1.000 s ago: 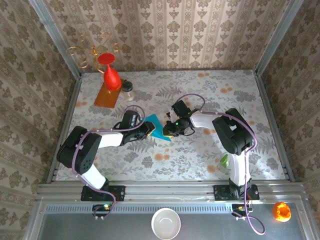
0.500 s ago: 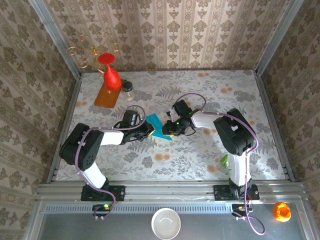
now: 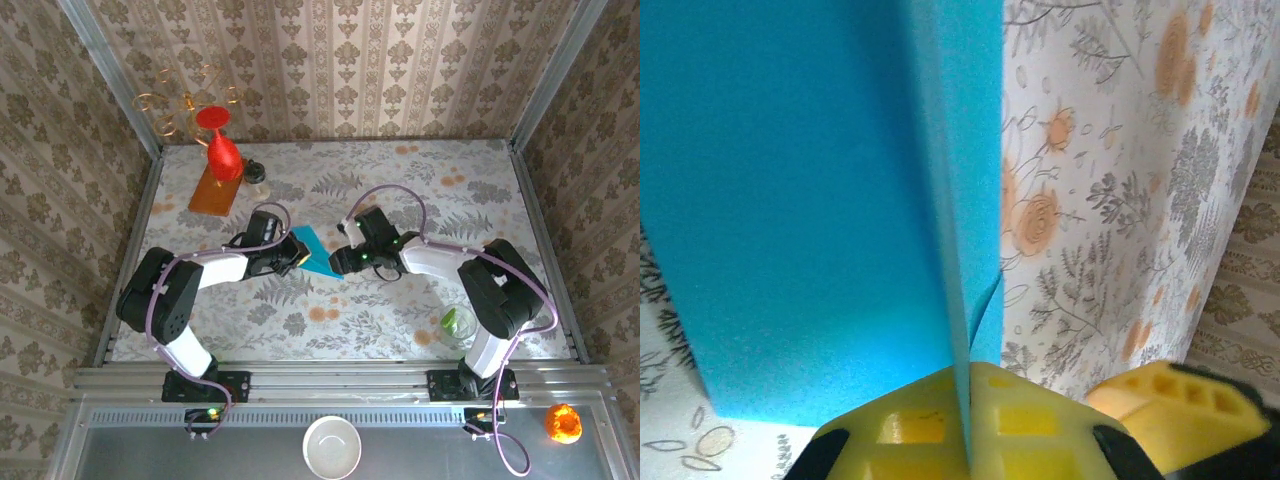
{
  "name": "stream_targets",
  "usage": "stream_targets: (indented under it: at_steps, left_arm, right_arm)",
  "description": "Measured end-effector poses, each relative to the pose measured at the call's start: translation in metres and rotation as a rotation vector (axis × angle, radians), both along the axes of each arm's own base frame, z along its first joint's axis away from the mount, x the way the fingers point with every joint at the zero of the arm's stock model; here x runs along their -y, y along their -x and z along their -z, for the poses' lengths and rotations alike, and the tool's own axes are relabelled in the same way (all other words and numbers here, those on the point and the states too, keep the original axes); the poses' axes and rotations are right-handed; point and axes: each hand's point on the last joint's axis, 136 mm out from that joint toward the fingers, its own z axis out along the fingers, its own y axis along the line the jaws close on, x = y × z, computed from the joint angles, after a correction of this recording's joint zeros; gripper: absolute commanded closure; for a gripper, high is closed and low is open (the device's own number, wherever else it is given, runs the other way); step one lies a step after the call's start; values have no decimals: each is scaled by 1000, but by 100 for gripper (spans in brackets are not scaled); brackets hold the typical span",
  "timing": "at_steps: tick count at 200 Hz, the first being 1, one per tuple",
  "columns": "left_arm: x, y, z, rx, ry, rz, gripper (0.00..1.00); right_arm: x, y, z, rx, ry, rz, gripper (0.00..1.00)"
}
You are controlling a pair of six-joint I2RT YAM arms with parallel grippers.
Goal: Fold a paper plane with a square sheet of paper (pick it up from the middle)
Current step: Fourth fold the wing at the center of the table.
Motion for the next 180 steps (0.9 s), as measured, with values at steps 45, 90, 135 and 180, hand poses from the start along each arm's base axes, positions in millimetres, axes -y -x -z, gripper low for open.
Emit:
stream_targets:
  at_steps: [45,90,135,180]
  left_arm:
    - [0,-1,-2,-28,-13,-10,96]
    - [0,3,0,-58,-25,-15,96]
    - [0,4,1,-67,-23,-22,96]
    - [0,4,1,-72,-21,-27,96]
  right_arm:
    - [-31,14,4,165,40,-150,59]
    - [-40,2,17,233,75,-194,62]
    - [-49,-1,16,298,75,-231,62]
    - [-49,-6,21,330,94,-227,60]
